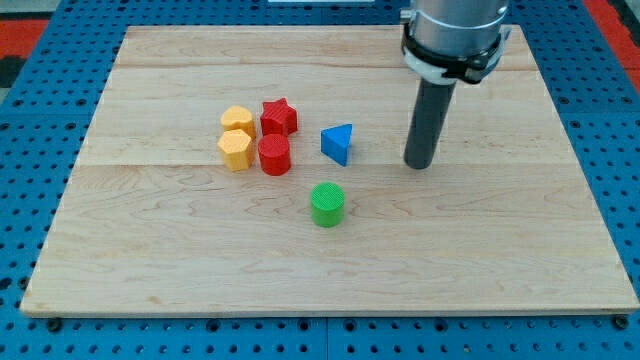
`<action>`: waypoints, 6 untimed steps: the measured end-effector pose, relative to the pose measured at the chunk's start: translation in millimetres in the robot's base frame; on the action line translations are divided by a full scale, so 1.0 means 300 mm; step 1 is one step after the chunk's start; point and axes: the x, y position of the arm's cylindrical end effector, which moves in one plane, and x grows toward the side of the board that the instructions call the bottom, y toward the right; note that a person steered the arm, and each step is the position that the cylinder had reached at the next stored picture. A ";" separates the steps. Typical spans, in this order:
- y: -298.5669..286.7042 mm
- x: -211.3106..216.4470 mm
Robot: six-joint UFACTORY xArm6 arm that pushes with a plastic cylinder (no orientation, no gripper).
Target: Move your arm a bit up
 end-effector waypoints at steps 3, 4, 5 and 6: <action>-0.268 -0.016; -0.479 -0.108; -0.453 -0.233; -0.263 -0.285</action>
